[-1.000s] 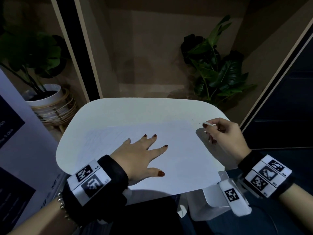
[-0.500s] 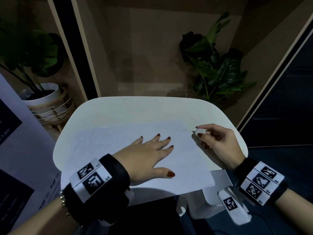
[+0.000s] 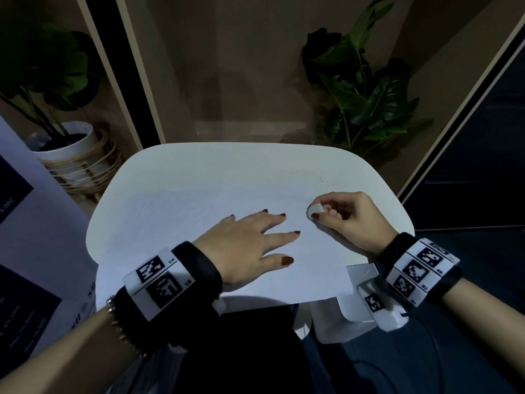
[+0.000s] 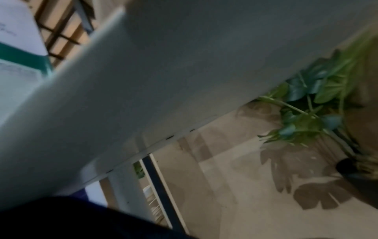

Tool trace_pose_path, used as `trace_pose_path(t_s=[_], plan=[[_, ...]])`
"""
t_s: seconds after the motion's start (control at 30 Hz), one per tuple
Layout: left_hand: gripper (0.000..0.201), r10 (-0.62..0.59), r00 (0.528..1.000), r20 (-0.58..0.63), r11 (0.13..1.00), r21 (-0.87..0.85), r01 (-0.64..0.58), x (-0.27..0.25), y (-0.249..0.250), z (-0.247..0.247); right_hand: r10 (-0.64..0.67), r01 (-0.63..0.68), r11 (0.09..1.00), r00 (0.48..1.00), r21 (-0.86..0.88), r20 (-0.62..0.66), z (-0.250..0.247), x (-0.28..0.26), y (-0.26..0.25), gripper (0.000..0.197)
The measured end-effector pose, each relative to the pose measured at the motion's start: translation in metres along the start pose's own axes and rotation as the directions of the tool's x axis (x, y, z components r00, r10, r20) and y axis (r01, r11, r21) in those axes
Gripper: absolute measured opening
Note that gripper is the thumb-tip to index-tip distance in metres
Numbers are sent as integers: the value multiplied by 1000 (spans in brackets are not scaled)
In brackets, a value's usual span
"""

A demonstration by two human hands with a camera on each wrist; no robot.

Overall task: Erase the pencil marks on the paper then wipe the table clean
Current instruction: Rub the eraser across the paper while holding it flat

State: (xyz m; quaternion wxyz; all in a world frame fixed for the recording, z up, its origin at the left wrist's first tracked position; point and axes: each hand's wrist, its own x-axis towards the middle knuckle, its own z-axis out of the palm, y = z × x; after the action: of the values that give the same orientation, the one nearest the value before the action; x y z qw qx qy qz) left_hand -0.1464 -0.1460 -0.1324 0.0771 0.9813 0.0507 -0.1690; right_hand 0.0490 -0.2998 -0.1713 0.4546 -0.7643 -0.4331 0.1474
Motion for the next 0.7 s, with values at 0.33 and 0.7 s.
trace_pose_path(t_s=[0.33,0.7], plan=[[56,-21,977,-211,1000,11,24,6,15,15,-9,4,999,996,48,94,-5,-2,-3,13],[53,38,995,-96,999,20,-37,13,17,14,-32,26,999,987,41,160,-10,0,-4,9]])
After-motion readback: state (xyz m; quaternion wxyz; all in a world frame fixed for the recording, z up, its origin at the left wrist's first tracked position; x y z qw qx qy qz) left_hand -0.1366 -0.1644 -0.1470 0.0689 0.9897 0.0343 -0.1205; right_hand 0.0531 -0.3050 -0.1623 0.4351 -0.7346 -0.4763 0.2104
